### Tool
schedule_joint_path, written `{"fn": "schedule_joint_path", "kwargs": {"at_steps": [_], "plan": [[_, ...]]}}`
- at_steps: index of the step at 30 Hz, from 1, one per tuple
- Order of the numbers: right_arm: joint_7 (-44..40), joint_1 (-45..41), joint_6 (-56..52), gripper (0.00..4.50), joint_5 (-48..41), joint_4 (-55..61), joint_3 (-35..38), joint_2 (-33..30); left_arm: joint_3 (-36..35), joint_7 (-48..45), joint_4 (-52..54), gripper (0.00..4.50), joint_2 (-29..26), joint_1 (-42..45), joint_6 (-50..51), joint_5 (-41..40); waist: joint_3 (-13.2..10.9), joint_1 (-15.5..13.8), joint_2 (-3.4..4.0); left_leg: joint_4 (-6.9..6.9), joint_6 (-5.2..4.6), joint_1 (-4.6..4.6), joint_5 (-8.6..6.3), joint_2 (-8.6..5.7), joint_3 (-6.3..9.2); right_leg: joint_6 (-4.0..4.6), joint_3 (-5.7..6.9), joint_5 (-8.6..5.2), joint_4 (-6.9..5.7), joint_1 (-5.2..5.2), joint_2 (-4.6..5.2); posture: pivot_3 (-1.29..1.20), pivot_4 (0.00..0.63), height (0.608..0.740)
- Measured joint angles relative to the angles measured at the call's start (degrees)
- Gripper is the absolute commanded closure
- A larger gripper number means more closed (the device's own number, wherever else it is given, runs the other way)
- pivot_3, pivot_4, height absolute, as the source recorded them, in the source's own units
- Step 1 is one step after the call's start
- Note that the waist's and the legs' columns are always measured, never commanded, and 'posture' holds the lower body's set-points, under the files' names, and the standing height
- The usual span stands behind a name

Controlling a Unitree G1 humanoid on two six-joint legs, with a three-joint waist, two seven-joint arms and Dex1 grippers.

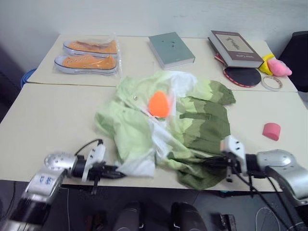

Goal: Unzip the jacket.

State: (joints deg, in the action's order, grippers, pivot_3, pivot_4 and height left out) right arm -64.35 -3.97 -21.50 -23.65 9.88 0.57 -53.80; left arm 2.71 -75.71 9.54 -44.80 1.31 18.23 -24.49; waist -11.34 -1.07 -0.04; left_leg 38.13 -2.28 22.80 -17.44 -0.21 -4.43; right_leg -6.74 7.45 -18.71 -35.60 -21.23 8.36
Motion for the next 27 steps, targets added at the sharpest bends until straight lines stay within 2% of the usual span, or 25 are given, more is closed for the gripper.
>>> {"fn": "schedule_joint_path", "kwargs": {"at_steps": [3,5,9,10,11,13,18,21,24,25,27], "plan": [[-2.1,-0.3,5.3,4.5,2.0,-8.1,3.0,-2.6,-1.4,1.3,8.9,4.48,-1.3,-6.0,5.0,-4.4,0.0,-0.2,0.01,0.01,-0.01,-0.11,0.0,-0.01,0.0,0.0,0.02,0.0,0.08,0.19,0.07,0.0,0.15,0.74],[-2.9,-2.2,10.3,4.5,4.5,-15.2,4.1,-3.8,-2.7,3.4,14.2,4.48,-1.3,-9.2,7.6,-6.7,0.0,-0.3,0.05,-0.04,-0.07,-0.52,-0.08,-0.01,0.03,0.0,0.06,0.0,0.36,0.64,0.08,0.0,0.15,0.74],[-3.1,-6.9,17.5,4.5,8.0,-26.0,4.3,-4.4,-2.6,6.9,19.5,4.48,0.1,-13.3,7.8,-7.8,0.0,-0.1,0.08,-0.07,-0.03,-0.61,-0.14,0.0,0.03,0.0,0.04,0.0,0.58,0.74,0.07,0.0,0.15,0.74],[-3.4,-8.1,16.2,4.5,7.6,-27.4,4.3,-4.4,-2.5,7.7,19.9,4.48,0.5,-14.6,6.9,-7.5,0.0,-0.1,0.09,-0.07,-0.02,-0.61,-0.13,0.02,0.04,0.0,0.06,0.0,0.58,0.74,0.06,0.0,0.15,0.74],[-4.5,-8.7,12.8,4.32,6.5,-27.8,4.4,-4.4,-2.5,8.3,20.0,4.49,0.6,-15.5,6.3,-7.0,0.0,-0.1,0.09,-0.07,-0.02,-0.61,-0.13,0.03,0.04,0.0,0.08,0.0,0.58,0.74,0.05,0.0,0.15,0.74],[-7.6,-7.7,9.0,3.89,4.2,-27.1,5.0,-4.7,-3.2,9.4,19.8,3.94,0.5,-18.1,6.3,-6.8,0.0,-0.2,0.09,-0.07,-0.02,-0.58,-0.13,0.05,0.07,0.0,0.13,0.0,0.6,0.76,0.04,0.0,0.15,0.74],[-14.8,-2.4,4.5,2.19,-4.2,-19.1,9.6,-4.9,-11.5,10.3,17.0,2.42,-1.9,-24.4,11.3,-10.9,-0.1,-0.2,0.14,-0.06,-0.07,-0.55,-0.16,0.06,0.13,0.0,0.14,0.0,0.64,0.76,0.08,0.0,0.15,0.74],[-15.1,-1.5,0.0,1.03,-8.3,-14.8,12.7,-4.9,-18.8,8.7,16.4,1.34,-4.2,-25.7,15.5,-16.9,-0.1,-0.2,0.15,-0.04,-0.03,-0.55,-0.3,0.06,0.21,0.01,0.12,-0.01,0.63,0.76,0.15,0.0,0.15,0.74],[-12.9,-4.2,-9.7,0.05,-15.9,-9.5,15.8,-4.9,-26.0,5.3,13.4,0.41,-7.7,-24.9,20.1,-23.4,-0.2,-0.2,0.27,-0.05,0.04,-0.53,-0.34,0.09,0.23,0.07,0.11,-0.04,0.61,0.66,0.15,0.0,0.15,0.74],[-12.1,-6.3,-13.5,0.0,-18.9,-7.2,16.1,-4.9,-27.9,4.9,11.6,0.06,-8.1,-22.2,20.5,-24.7,-0.2,-0.1,0.38,-0.05,0.07,-0.54,-0.34,0.09,0.25,0.08,0.11,-0.04,0.6,0.65,0.15,0.0,0.15,0.74],[-10.6,-9.8,-19.6,0.0,-23.5,-3.2,15.8,-4.9,-30.1,4.9,9.8,0.02,-8.0,-15.6,19.9,-26.1,-0.2,-0.1,0.39,-0.07,0.13,-0.55,-0.38,0.11,0.27,0.1,0.11,-0.05,0.61,0.66,0.15,0.0,0.15,0.74]]}}
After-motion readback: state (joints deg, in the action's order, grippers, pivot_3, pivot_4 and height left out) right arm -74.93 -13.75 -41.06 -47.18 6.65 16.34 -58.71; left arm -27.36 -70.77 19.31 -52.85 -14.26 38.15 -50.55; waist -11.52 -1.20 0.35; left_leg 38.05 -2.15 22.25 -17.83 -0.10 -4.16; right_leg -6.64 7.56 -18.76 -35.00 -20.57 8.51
